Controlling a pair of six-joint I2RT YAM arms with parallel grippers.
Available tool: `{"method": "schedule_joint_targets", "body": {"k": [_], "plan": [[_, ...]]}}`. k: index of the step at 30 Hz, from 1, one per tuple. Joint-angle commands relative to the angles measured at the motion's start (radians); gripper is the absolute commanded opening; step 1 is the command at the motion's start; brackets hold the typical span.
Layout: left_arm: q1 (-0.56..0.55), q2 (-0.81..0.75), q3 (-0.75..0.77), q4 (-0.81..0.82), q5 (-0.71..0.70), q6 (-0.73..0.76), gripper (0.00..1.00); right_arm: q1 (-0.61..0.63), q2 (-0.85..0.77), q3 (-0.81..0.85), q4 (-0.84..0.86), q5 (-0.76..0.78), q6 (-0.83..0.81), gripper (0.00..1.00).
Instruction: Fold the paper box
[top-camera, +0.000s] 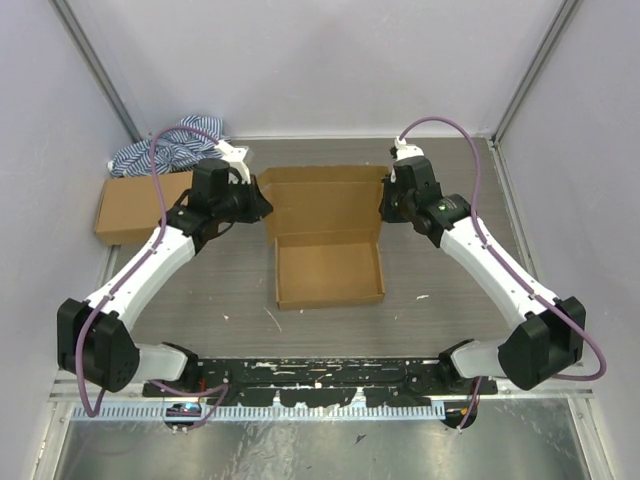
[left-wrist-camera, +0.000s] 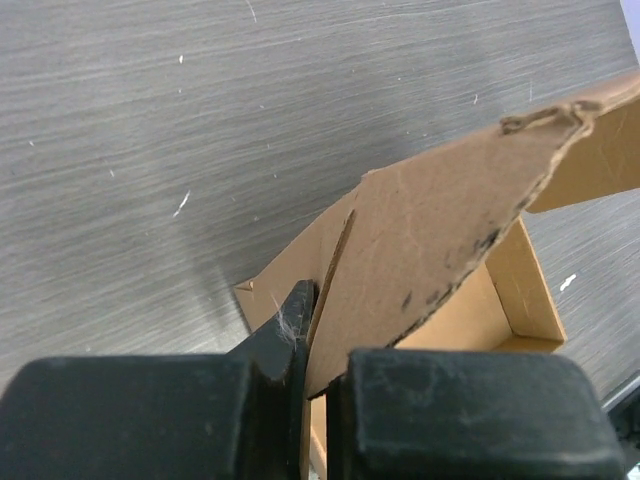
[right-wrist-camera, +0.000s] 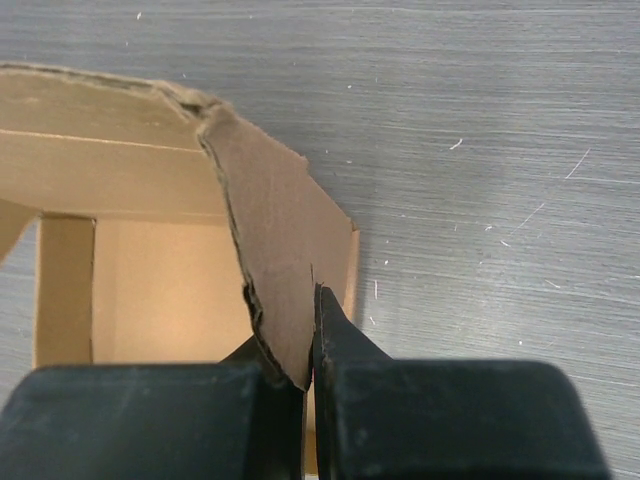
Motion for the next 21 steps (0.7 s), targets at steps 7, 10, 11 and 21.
{"method": "schedule_joint_targets", "body": {"k": [7,10,11,21], "plan": [[-0.004,0.013,0.070,0.027,-0.020,-0.231,0.07,0.024,0.003,0.080,0.131,0.100,0.122,0.02],[-0.005,0.025,0.106,0.030,-0.049,-0.248,0.09,0.027,0.011,0.099,0.136,0.149,0.126,0.02],[-0.006,0.029,0.118,0.030,-0.060,-0.245,0.09,0.028,0.012,0.104,0.133,0.153,0.125,0.02],[-0.005,0.128,0.285,-0.035,-0.110,-0.158,0.12,0.032,0.027,0.110,0.107,0.201,0.074,0.03]]}}
